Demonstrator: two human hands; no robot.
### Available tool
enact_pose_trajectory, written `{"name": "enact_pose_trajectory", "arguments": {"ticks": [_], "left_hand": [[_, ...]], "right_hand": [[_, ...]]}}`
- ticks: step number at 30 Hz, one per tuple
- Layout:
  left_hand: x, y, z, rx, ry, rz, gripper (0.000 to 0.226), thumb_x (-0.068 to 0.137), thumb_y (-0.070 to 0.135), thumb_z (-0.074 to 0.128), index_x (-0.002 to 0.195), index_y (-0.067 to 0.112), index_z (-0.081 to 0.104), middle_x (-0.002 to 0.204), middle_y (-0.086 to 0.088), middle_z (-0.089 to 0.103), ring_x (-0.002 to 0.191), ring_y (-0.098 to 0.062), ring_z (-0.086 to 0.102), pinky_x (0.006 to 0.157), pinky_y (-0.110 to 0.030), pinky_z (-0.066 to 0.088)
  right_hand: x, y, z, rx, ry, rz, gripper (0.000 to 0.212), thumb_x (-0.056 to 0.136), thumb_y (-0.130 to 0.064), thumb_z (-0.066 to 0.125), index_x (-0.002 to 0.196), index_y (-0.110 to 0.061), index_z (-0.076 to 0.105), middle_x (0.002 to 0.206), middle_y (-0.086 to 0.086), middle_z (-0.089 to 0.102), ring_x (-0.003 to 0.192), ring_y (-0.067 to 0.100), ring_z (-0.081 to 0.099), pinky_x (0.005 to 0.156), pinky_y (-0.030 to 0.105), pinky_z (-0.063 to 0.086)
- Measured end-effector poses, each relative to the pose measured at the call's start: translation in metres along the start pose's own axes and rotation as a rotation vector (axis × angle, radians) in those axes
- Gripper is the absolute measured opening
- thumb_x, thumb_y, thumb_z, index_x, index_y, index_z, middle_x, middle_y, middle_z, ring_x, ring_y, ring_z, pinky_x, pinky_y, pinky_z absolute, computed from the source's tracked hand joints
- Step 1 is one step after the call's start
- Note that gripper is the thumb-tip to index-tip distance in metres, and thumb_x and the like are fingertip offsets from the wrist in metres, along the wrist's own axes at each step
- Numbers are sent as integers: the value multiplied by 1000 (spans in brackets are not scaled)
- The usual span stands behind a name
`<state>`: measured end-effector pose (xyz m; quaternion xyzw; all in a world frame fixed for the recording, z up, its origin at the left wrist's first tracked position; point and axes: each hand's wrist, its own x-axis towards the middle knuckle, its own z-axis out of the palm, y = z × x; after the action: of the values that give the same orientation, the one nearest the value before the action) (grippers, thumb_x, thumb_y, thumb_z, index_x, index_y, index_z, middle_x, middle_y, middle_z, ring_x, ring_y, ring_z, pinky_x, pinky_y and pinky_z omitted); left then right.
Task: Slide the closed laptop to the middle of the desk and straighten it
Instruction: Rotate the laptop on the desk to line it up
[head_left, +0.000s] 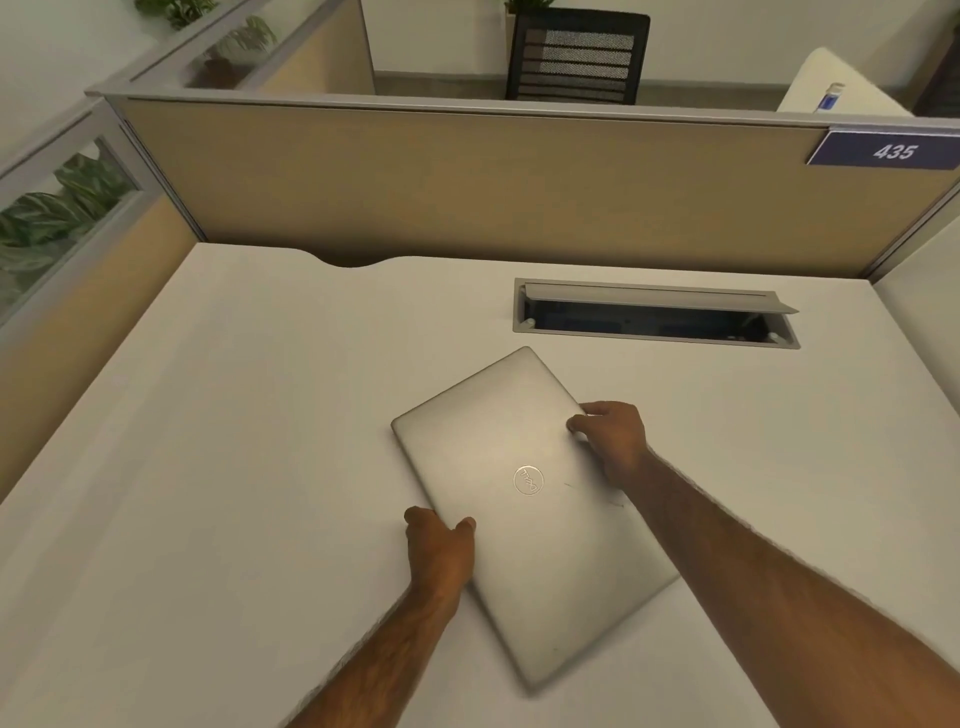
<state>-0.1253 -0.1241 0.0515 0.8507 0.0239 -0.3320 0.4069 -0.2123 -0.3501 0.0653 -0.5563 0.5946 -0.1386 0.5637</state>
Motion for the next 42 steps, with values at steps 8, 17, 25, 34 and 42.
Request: {"name": "enact_pose_trajectory", "arguments": {"ticks": [8, 17, 25, 34, 42], "left_hand": [[-7, 6, 3, -41, -19, -15, 43, 82, 18, 65, 115, -1, 45, 119, -17, 56, 104, -35, 61, 87, -39, 52], [-7, 2, 3, -39, -41, 8, 22, 88, 17, 54, 101, 5, 41, 115, -20, 55, 91, -32, 54, 81, -38, 47], [-6, 4, -4, -34, -103, 5, 21, 83, 19, 59, 89, 7, 43, 87, -10, 52, 72, -24, 51, 69, -37, 49], [-16, 10, -3, -146, -182, -117, 45, 83, 31, 64, 116, 7, 45, 119, -12, 58, 101, -30, 65, 89, -45, 56], [-25, 14, -1, -210, -186, -153, 55, 74, 40, 65, 112, 7, 44, 123, -12, 56, 104, -29, 62, 93, -45, 55]], "right_hand": [[9, -3, 0, -31, -35, -17, 19, 75, -4, 77, 71, -23, 78, 82, 10, 78, 76, 30, 73, 87, 50, 63], [15, 7, 3, -130, 21, -26, 5, 69, -19, 75, 73, -22, 77, 76, 0, 78, 81, 27, 77, 84, 45, 63], [9, 18, -5, -199, 36, -111, 17, 80, -19, 69, 93, -17, 78, 84, -3, 72, 84, 27, 68, 79, 37, 57], [12, 18, -7, -433, -23, -81, 47, 74, -44, 81, 115, -22, 74, 116, 1, 74, 115, 30, 66, 105, 47, 51], [26, 13, 11, -551, 86, -48, 69, 65, -70, 78, 115, -25, 66, 122, 2, 69, 121, 30, 60, 103, 47, 39]]}}
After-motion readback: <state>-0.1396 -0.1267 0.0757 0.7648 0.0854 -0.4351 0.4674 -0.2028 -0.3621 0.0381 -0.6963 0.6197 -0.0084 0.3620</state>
